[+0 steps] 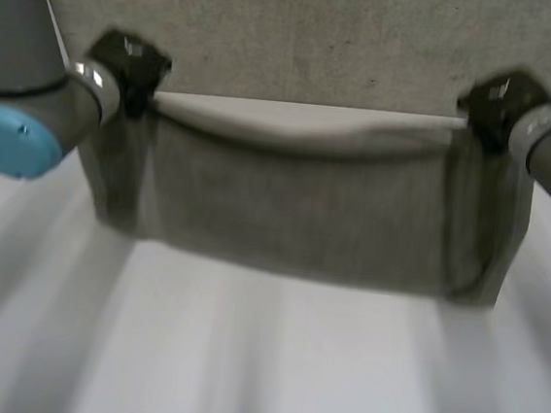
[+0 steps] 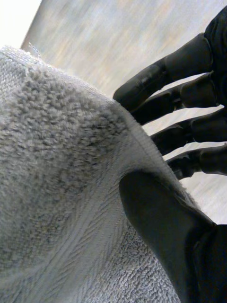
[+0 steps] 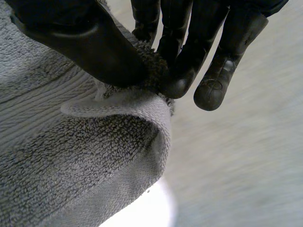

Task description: Fold the towel.

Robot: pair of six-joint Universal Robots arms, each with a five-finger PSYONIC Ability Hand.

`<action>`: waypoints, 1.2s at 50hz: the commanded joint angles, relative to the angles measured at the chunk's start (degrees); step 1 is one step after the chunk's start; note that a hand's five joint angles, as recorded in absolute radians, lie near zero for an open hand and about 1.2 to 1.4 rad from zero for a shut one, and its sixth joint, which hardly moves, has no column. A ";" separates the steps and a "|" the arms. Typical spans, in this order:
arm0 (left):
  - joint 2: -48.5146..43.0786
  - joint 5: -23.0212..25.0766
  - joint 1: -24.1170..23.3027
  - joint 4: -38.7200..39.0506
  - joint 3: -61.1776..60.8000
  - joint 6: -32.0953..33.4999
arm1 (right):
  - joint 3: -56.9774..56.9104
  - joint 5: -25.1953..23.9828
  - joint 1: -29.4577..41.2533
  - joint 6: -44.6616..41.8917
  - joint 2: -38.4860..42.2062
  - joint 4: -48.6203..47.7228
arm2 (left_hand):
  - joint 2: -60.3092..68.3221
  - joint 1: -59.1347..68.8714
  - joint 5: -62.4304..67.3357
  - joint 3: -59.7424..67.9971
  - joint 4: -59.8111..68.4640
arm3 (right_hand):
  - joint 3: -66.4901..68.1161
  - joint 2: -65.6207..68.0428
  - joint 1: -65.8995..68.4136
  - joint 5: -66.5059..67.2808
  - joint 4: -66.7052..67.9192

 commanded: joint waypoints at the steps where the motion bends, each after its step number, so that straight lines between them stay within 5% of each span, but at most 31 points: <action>1: -0.11 0.44 -0.67 9.05 22.90 -12.11 | 7.75 2.61 0.48 2.13 -11.12 -38.18 | -7.43 -3.12 -14.94 -8.78 -7.54 | 3.15 6.47 4.19 3.60 3.11; 10: -1.78 0.44 -0.67 1.85 23.37 -15.04 | 14.91 1.64 0.39 2.13 -13.00 -34.19 | -7.43 -3.12 -14.94 -8.78 -7.54 | 3.15 6.47 4.19 3.60 3.11; 18: -3.54 1.32 0.30 -3.68 6.58 -14.95 | 23.43 -5.04 0.22 1.95 -10.80 -22.50 | -7.43 -3.12 -14.94 -8.78 -7.54 | 3.15 6.47 4.19 3.60 3.11; 36: 17.19 4.57 2.50 33.91 -52.09 -8.37 | 42.93 -5.92 -0.31 -0.16 -11.68 -20.83 | -7.43 -3.12 -14.94 -8.78 -7.54 | 3.15 6.47 4.19 3.60 3.11; 50: 30.56 7.29 2.94 41.40 -74.98 -0.98 | 54.63 -6.18 -2.69 -0.33 -25.13 -19.16 | -7.43 -3.12 -14.94 -8.78 -7.54 | 3.15 6.47 4.19 3.60 3.11; 60: 48.11 7.64 6.63 41.05 -85.78 5.61 | 56.22 -8.81 -7.52 -0.16 -37.42 -0.99 | -7.43 -3.12 -14.94 -8.78 -7.54 | 3.15 6.47 4.19 3.60 3.11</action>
